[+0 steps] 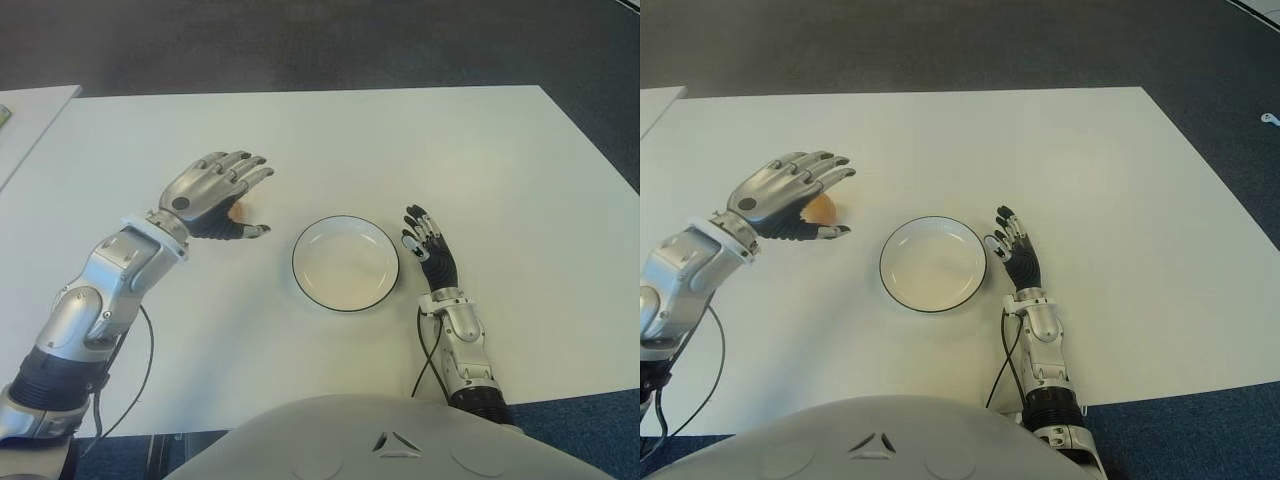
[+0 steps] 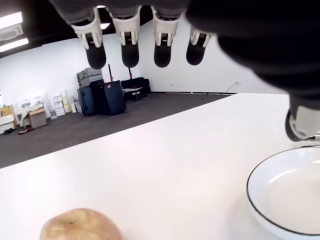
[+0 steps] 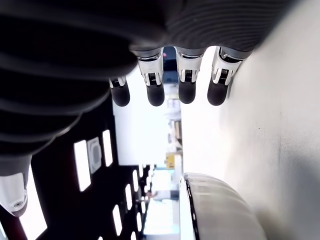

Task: Put the apples into the plate.

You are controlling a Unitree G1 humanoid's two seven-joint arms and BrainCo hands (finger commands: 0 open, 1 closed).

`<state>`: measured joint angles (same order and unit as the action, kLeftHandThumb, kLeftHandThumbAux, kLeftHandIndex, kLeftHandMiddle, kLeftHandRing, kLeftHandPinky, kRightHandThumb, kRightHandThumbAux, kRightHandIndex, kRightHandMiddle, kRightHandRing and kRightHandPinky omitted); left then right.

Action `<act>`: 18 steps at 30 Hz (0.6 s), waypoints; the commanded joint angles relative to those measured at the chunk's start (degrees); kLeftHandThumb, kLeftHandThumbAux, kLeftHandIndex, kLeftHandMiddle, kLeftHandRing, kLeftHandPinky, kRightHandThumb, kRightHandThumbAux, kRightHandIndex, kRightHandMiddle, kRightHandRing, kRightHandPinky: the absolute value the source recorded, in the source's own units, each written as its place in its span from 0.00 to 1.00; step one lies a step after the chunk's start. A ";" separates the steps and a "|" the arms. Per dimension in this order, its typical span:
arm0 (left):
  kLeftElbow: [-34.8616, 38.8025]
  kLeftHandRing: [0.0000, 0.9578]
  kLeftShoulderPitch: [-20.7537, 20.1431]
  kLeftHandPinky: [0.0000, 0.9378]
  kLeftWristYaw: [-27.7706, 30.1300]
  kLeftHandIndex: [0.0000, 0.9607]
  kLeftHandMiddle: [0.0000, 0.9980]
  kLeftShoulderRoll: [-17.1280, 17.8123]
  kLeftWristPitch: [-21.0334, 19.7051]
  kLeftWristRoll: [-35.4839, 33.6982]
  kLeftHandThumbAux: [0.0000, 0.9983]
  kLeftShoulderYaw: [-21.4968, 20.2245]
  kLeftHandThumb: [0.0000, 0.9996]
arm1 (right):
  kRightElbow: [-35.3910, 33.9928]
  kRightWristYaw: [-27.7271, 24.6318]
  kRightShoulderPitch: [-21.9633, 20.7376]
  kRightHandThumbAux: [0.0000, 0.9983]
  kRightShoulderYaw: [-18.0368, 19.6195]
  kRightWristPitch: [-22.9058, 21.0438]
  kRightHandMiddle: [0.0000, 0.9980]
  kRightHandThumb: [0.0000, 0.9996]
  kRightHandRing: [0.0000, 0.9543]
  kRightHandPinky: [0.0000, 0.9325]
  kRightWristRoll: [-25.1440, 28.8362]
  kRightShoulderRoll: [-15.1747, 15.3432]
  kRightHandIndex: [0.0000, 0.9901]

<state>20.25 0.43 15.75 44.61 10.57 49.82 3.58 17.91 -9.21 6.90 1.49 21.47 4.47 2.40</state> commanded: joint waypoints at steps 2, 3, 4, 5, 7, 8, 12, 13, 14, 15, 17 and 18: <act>-7.22 0.00 -2.82 0.00 -1.16 0.01 0.00 0.13 1.05 -2.90 0.32 -0.80 0.14 | 5.32 -0.29 2.49 0.51 0.41 -2.63 0.00 0.06 0.00 0.00 0.11 0.23 0.00; -8.36 0.00 -3.11 0.00 -0.97 0.01 0.00 0.08 0.96 -3.73 0.32 -1.04 0.14 | 5.33 -0.28 2.52 0.51 0.36 -2.51 0.00 0.06 0.00 0.00 -0.09 0.37 0.00; -9.16 0.00 -3.31 0.00 -0.84 0.01 0.00 0.04 0.92 -4.31 0.32 -1.21 0.15 | 5.35 -0.29 2.55 0.51 0.31 -2.40 0.00 0.06 0.00 0.00 -0.22 0.49 0.00; -10.19 0.00 -3.63 0.00 -0.81 0.01 0.00 0.10 0.94 -4.80 0.33 -1.34 0.15 | 5.35 -0.33 2.60 0.52 0.27 -2.24 0.00 0.06 0.00 0.00 -0.34 0.60 0.00; -11.33 0.00 -4.06 0.00 -0.90 0.01 0.00 0.22 1.10 -5.27 0.33 -1.38 0.16 | 5.39 -0.39 2.63 0.52 0.24 -2.06 0.00 0.06 0.00 0.00 -0.42 0.71 0.00; -12.79 0.00 -4.62 0.00 -1.19 0.01 0.00 0.41 1.23 -5.46 0.33 -1.41 0.16 | 5.34 -0.43 2.73 0.52 0.18 -1.84 0.00 0.06 0.00 0.00 -0.48 0.75 0.00; -17.62 0.00 -6.61 0.00 -2.40 0.01 0.00 0.88 1.45 -5.59 0.34 -1.39 0.18 | 5.27 -0.74 2.96 0.51 0.15 -1.42 0.00 0.05 0.00 0.00 -0.33 0.90 0.00; -18.75 0.00 -7.10 0.00 -2.83 0.01 0.00 0.90 1.41 -5.42 0.34 -1.30 0.18 | 5.23 -0.72 3.00 0.51 0.19 -1.47 0.00 0.05 0.00 0.00 -0.24 0.84 0.00; -19.60 0.00 -7.47 0.00 -3.17 0.01 0.00 0.92 1.41 -5.30 0.34 -1.23 0.19 | 5.20 -0.71 3.02 0.51 0.21 -1.50 0.00 0.06 0.00 0.00 -0.18 0.80 0.00; -20.15 0.00 -7.73 0.00 -3.41 0.01 0.00 0.92 1.43 -5.22 0.34 -1.15 0.19 | 5.21 -0.71 3.03 0.51 0.24 -1.51 0.00 0.06 0.00 0.00 -0.14 0.78 0.00; -21.77 0.00 -8.28 0.00 -4.15 0.01 0.00 0.99 1.34 -5.00 0.35 -0.95 0.19 | 5.15 -0.68 3.10 0.50 0.20 -1.49 0.00 0.06 0.00 0.00 -0.26 0.85 0.00; -22.38 0.00 -8.49 0.00 -4.44 0.01 0.00 1.01 1.26 -4.90 0.35 -0.83 0.20 | 5.16 -0.71 3.12 0.50 0.20 -1.45 0.00 0.06 0.00 0.00 -0.31 0.93 0.00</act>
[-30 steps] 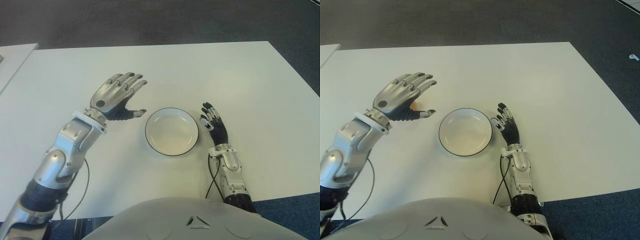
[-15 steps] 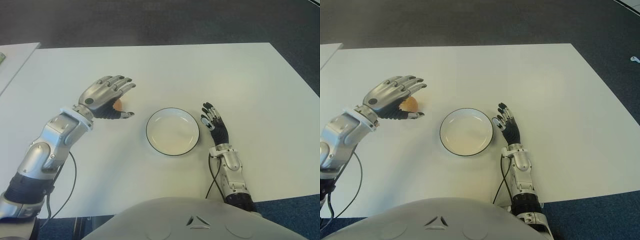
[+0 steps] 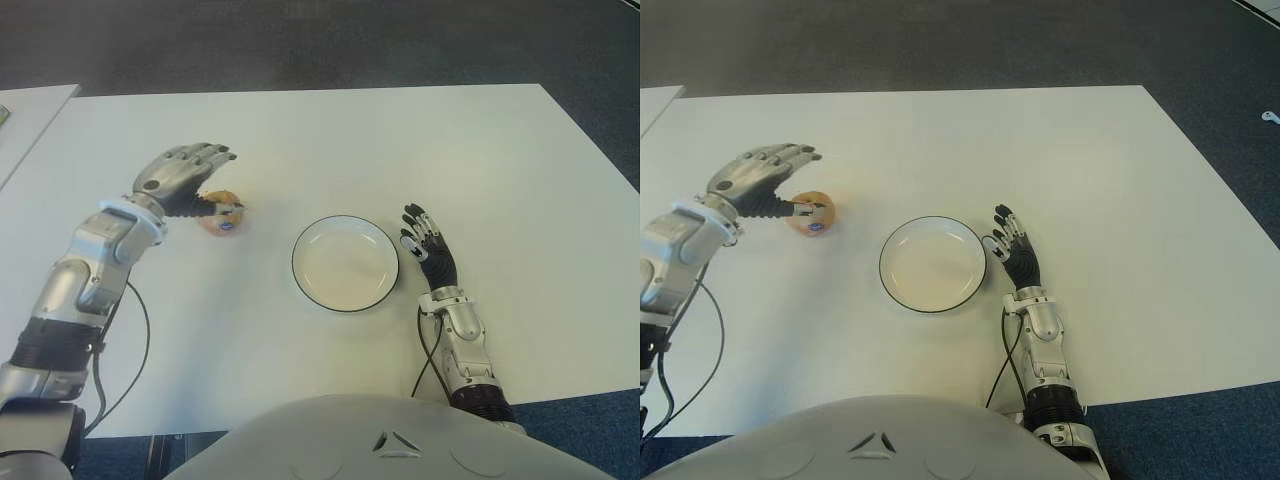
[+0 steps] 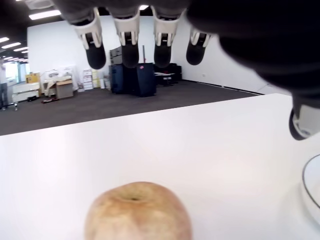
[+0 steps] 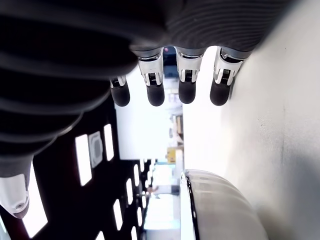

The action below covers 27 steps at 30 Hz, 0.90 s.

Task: Put the apples into the plate.

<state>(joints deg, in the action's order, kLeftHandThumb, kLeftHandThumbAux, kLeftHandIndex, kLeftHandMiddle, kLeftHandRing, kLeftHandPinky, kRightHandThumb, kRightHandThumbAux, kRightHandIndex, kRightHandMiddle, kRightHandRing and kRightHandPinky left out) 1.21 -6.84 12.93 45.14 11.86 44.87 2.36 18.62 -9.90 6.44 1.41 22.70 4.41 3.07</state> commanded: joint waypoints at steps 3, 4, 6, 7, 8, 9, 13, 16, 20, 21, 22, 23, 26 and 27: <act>-4.64 0.00 -1.66 0.00 -2.16 0.01 0.00 0.48 -0.62 0.46 0.35 0.77 0.20 | 4.64 -0.23 3.60 0.49 0.32 -2.32 0.00 0.06 0.00 0.00 -0.20 0.43 0.00; -4.98 0.00 -1.77 0.01 -2.27 0.01 0.00 0.46 -0.92 0.62 0.36 0.90 0.21 | 4.72 -0.32 3.60 0.49 0.35 -2.18 0.00 0.07 0.00 0.00 -0.14 0.48 0.00; -6.19 0.00 -2.08 0.01 -2.73 0.02 0.00 0.49 -1.34 0.99 0.36 1.25 0.21 | 4.68 -0.40 3.67 0.49 0.40 -2.20 0.00 0.07 0.00 0.00 -0.06 0.53 0.00; -6.86 0.00 -2.28 0.01 -3.05 0.01 0.00 0.49 -1.52 1.20 0.36 1.49 0.21 | 4.57 -0.37 3.72 0.50 0.41 -2.30 0.00 0.07 0.00 0.00 -0.10 0.57 0.00; -7.32 0.00 -2.44 0.01 -3.28 0.01 0.00 0.51 -1.65 1.32 0.36 1.67 0.21 | 4.49 -0.34 3.76 0.50 0.42 -2.36 0.00 0.07 0.00 0.00 -0.14 0.59 0.00; -7.85 0.00 -2.61 0.01 -3.59 0.01 0.00 0.48 -1.83 1.49 0.36 1.87 0.22 | 4.44 -0.28 3.81 0.50 0.39 -2.34 0.00 0.07 0.00 0.00 -0.27 0.67 0.00; -9.51 0.00 -3.12 0.01 -4.74 0.01 0.00 0.38 -2.13 1.76 0.37 2.43 0.23 | 4.16 -0.21 4.04 0.50 0.29 -2.35 0.00 0.07 0.00 0.00 -0.62 0.93 0.00; -10.63 0.00 -3.57 0.01 -5.51 0.01 0.00 0.25 -2.23 1.99 0.37 2.85 0.24 | 4.03 -0.27 4.16 0.50 0.31 -2.53 0.00 0.07 0.00 0.00 -0.65 1.14 0.00; -12.69 0.00 -4.46 0.01 -6.99 0.01 0.00 -0.03 -2.20 2.50 0.37 3.82 0.25 | 4.26 -0.63 4.37 0.48 0.43 -2.28 0.01 0.07 0.00 0.00 -0.37 1.37 0.01; -13.30 0.00 -4.74 0.01 -7.44 0.01 0.00 -0.11 -2.18 2.62 0.37 4.15 0.25 | 4.38 -0.80 4.39 0.47 0.47 -2.14 0.02 0.07 0.00 0.00 -0.25 1.42 0.02; -14.01 0.00 -5.05 0.01 -7.91 0.00 0.00 -0.18 -2.14 2.74 0.36 4.52 0.25 | 4.49 -1.10 4.47 0.46 0.46 -1.78 0.03 0.07 0.00 0.00 -0.12 1.49 0.03; -14.41 0.00 -5.24 0.01 -8.20 0.00 0.00 -0.19 -2.13 2.78 0.36 4.79 0.25 | 4.55 -1.31 4.51 0.46 0.46 -1.55 0.03 0.07 0.00 0.00 -0.04 1.54 0.03; -15.76 0.00 -5.87 0.01 -9.01 0.00 0.00 -0.39 -2.22 3.09 0.36 5.78 0.26 | 4.71 -2.44 4.70 0.45 0.42 -0.55 0.04 0.06 0.00 0.00 0.39 1.79 0.05; -16.13 0.00 -6.01 0.02 -9.22 0.00 0.00 -0.43 -2.25 3.13 0.36 6.03 0.25 | 4.75 -2.72 4.76 0.45 0.41 -0.32 0.05 0.06 0.00 0.00 0.49 1.85 0.05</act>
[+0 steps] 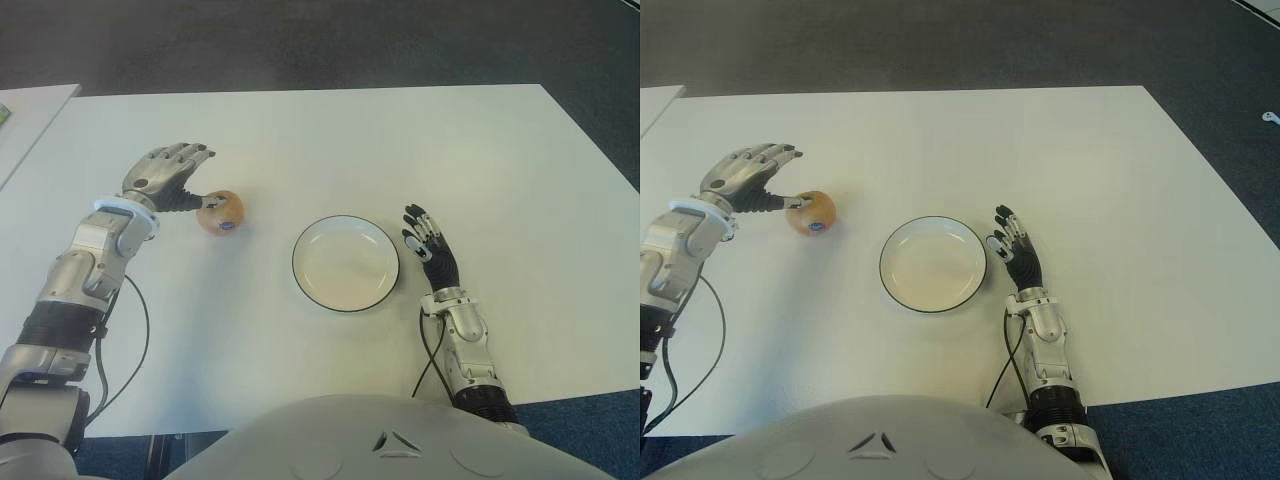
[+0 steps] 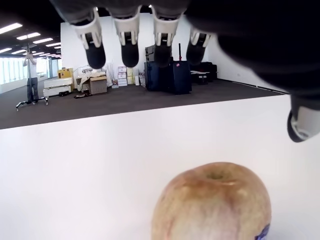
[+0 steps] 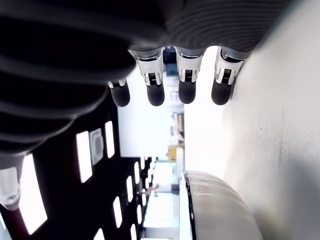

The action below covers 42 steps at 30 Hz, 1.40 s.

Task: Put the apples into the plate.

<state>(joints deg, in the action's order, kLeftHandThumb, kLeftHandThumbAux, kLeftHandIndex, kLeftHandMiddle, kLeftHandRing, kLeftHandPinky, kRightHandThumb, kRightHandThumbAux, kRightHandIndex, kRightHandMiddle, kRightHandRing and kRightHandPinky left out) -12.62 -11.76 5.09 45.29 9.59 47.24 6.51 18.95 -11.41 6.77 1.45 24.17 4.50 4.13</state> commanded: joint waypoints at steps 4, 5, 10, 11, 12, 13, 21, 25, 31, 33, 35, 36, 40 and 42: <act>-3.50 0.00 -1.51 0.02 -2.14 0.00 0.00 -0.88 -0.33 0.69 0.36 2.95 0.25 | 4.70 -2.09 4.64 0.45 0.61 -1.23 0.05 0.06 0.00 0.00 0.78 1.18 0.05; -4.08 0.00 -1.69 0.02 -2.36 0.00 0.00 -1.09 -0.45 0.66 0.36 3.26 0.25 | 4.77 -2.34 4.78 0.46 0.71 -1.04 0.05 0.06 0.00 0.00 0.88 1.32 0.05; -6.77 0.00 -2.81 0.01 -3.44 0.00 0.00 -1.73 -0.59 0.72 0.35 4.74 0.25 | 5.03 -2.48 5.27 0.48 1.18 -0.60 0.04 0.06 0.00 0.00 0.99 1.56 0.04; -6.85 0.00 -2.96 0.01 -3.52 0.00 0.00 -1.80 -0.72 0.71 0.35 4.99 0.25 | 5.18 -2.56 5.21 0.48 1.29 -0.53 0.04 0.07 0.00 0.00 1.06 1.65 0.04; -7.29 0.00 -3.17 0.01 -3.67 0.00 0.00 -2.06 -0.79 0.70 0.35 5.33 0.25 | 5.33 -2.50 5.20 0.48 1.42 -0.39 0.04 0.07 0.00 0.00 1.06 1.71 0.04; -7.67 0.00 -3.34 0.01 -3.80 0.00 0.00 -2.36 -0.90 0.70 0.35 5.67 0.25 | 5.48 -2.48 5.23 0.49 1.55 -0.20 0.04 0.07 0.00 0.00 1.06 1.78 0.04; -8.37 0.00 -3.28 0.01 -4.72 0.00 0.00 -3.88 -2.18 0.79 0.33 7.52 0.23 | 5.89 -2.83 5.31 0.48 2.01 0.13 0.03 0.08 0.00 0.00 0.69 2.47 0.05; -13.56 0.00 -4.74 0.01 -7.44 0.00 0.00 -5.85 -2.04 1.42 0.34 9.33 0.23 | 5.47 -3.43 5.65 0.46 2.19 -0.02 0.04 0.09 0.00 0.00 1.10 2.77 0.06; -18.30 0.00 -6.34 0.02 -10.21 0.00 0.00 -6.94 -0.76 1.22 0.35 11.24 0.22 | 4.72 -4.62 6.08 0.46 2.42 -0.17 0.04 0.10 0.00 0.00 2.19 3.16 0.07; -19.36 0.00 -6.63 0.02 -10.72 0.00 0.00 -7.21 -0.35 0.99 0.35 11.71 0.22 | 4.51 -4.93 6.23 0.46 2.51 -0.15 0.05 0.11 0.00 0.00 2.55 3.20 0.08; -20.26 0.00 -6.72 0.02 -11.19 0.00 0.00 -7.61 -0.03 0.87 0.35 12.09 0.23 | 4.42 -5.29 6.33 0.46 2.57 -0.25 0.05 0.11 0.00 0.00 2.88 3.29 0.08; -20.51 0.00 -6.77 0.02 -11.35 0.00 0.00 -7.73 0.05 0.85 0.35 12.21 0.23 | 4.42 -5.40 6.35 0.46 2.58 -0.28 0.06 0.11 0.00 0.00 3.01 3.35 0.08; -21.98 0.00 -6.72 0.01 -11.75 0.01 0.00 -8.56 0.24 0.33 0.36 12.78 0.23 | 4.29 -5.57 6.56 0.47 2.59 -0.31 0.06 0.11 0.00 0.00 3.00 3.66 0.08; -22.29 0.00 -6.81 0.01 -11.83 0.01 0.00 -8.65 0.22 0.13 0.36 13.00 0.23 | 4.28 -5.69 6.58 0.47 2.62 -0.36 0.06 0.11 0.00 0.00 3.06 3.73 0.08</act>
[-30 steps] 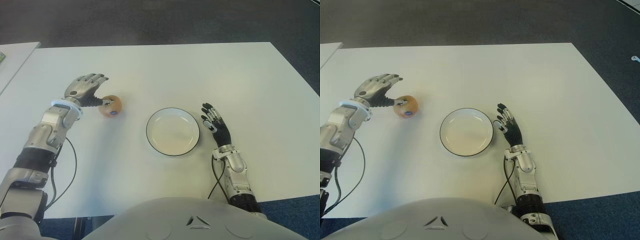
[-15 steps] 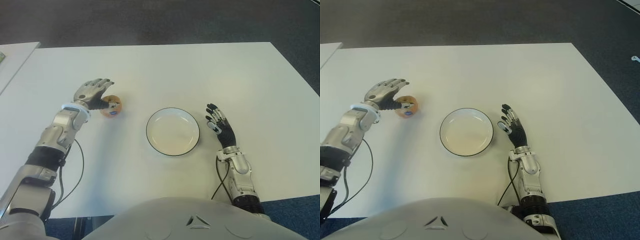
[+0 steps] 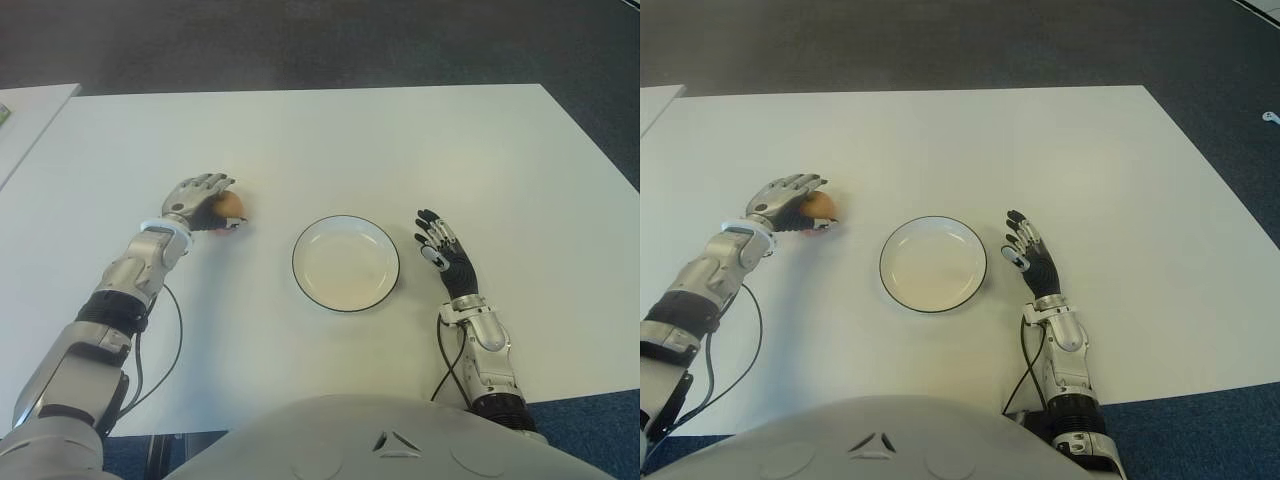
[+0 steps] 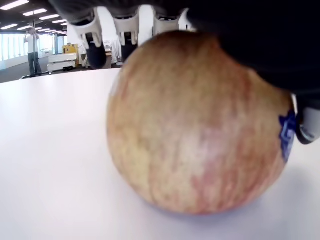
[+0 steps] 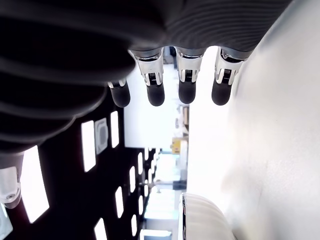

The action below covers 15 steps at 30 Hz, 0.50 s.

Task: Put the apples into the plate.

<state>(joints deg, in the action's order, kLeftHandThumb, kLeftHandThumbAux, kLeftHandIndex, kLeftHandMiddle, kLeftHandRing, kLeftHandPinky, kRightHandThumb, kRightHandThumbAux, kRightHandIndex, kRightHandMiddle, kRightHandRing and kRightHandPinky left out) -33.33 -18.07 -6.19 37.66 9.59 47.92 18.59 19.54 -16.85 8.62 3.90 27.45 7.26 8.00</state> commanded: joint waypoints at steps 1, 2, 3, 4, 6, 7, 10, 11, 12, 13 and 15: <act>-1.80 0.00 -0.48 0.01 -0.51 0.01 0.00 -1.19 0.12 -0.69 0.36 1.06 0.23 | 3.68 -0.42 4.75 0.47 0.22 -3.71 0.06 0.11 0.00 0.00 0.43 -0.06 0.08; -1.95 0.00 -0.48 0.01 -0.49 0.01 0.00 -1.32 0.03 -0.80 0.36 1.18 0.23 | 3.69 -0.57 4.76 0.47 0.27 -3.75 0.06 0.11 0.00 0.00 0.53 0.02 0.08; -2.40 0.00 -0.51 0.01 -0.59 0.01 0.00 -1.51 -0.02 -0.86 0.36 1.37 0.23 | 3.67 -0.70 4.80 0.47 0.35 -3.78 0.06 0.11 0.00 0.00 0.64 0.08 0.08; -2.96 0.00 -0.59 0.01 -0.75 0.01 0.00 -1.67 0.00 -0.89 0.37 1.58 0.23 | 3.60 -0.75 4.85 0.48 0.41 -3.82 0.06 0.11 0.00 0.00 0.70 0.11 0.09; -4.08 0.00 -0.88 0.01 -1.14 0.01 0.00 -1.90 0.09 -0.91 0.37 1.96 0.23 | 3.48 -0.73 4.91 0.48 0.52 -3.84 0.06 0.11 0.00 0.00 0.73 0.14 0.09; -4.55 0.00 -1.04 0.01 -1.32 0.01 0.00 -2.01 0.13 -0.93 0.37 2.12 0.23 | 3.44 -0.70 4.92 0.48 0.57 -3.85 0.05 0.12 0.00 0.00 0.73 0.17 0.09; -6.95 0.00 -1.79 0.01 -2.38 0.01 0.00 -2.56 0.59 -0.96 0.37 2.64 0.23 | 3.14 -0.43 5.09 0.49 0.67 -3.81 0.05 0.12 0.00 0.00 0.65 0.27 0.08; -7.41 0.00 -1.90 0.01 -2.64 0.01 0.00 -2.66 0.72 -1.04 0.37 2.74 0.23 | 3.05 -0.26 5.14 0.49 0.67 -3.76 0.05 0.12 0.00 0.00 0.55 0.28 0.08; -7.79 0.00 -1.98 0.01 -2.84 0.01 0.00 -2.78 0.83 -1.15 0.37 2.82 0.23 | 2.92 -0.04 5.23 0.49 0.69 -3.65 0.05 0.12 0.00 0.00 0.40 0.26 0.08; -8.10 0.00 -2.06 0.01 -3.02 0.01 0.00 -2.86 0.92 -1.25 0.37 2.91 0.23 | 2.83 0.11 5.30 0.49 0.72 -3.58 0.04 0.12 0.00 0.00 0.30 0.26 0.08; -9.33 0.00 -2.16 0.02 -3.72 0.01 0.00 -3.24 1.16 -1.55 0.37 3.18 0.23 | 2.76 0.50 5.38 0.49 0.80 -3.23 0.04 0.11 0.00 0.00 0.03 0.25 0.08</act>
<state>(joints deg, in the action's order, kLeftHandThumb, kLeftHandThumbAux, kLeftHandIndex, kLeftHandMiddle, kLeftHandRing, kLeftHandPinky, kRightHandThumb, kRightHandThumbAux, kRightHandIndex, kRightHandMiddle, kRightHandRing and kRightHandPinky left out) -39.93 -20.85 -9.88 35.97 10.61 46.66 20.52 18.97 -17.02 9.49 4.58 27.44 7.94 8.59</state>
